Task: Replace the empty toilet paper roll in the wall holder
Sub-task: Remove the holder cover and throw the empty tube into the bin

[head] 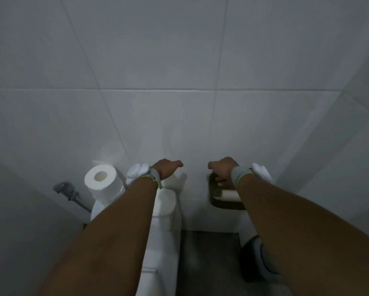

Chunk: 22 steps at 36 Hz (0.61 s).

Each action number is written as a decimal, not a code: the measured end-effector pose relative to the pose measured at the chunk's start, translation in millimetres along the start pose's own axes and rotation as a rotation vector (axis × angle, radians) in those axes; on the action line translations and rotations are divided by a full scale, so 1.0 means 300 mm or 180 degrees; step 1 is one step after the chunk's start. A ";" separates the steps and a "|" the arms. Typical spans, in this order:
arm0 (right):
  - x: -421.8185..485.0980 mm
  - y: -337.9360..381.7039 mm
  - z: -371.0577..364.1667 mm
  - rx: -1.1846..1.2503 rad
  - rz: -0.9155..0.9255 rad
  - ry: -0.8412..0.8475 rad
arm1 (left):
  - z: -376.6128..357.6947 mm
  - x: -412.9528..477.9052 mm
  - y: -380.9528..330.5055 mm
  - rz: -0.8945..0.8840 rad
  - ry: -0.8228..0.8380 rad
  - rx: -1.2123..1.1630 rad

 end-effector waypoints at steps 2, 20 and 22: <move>-0.030 -0.028 0.066 0.0066 -0.0003 -0.0087 | -0.038 -0.031 -0.055 -0.0037 -0.0005 -0.0041; -0.117 -0.218 0.393 0.0336 -0.0062 -0.0438 | -0.262 -0.112 -0.329 -0.0142 0.0194 -0.0316; -0.109 -0.248 0.404 0.0361 -0.0094 -0.0426 | -0.290 -0.100 -0.331 -0.0065 0.0237 -0.0420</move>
Point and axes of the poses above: each hand's wrist, its own x-axis towards the middle knuckle, its own z-axis out of the back of the hand, y = z × x, the point moved 6 cm from there along x, towards the middle knuckle, and after that the axes turned 12 degrees about -x, right-handed, at the moved point
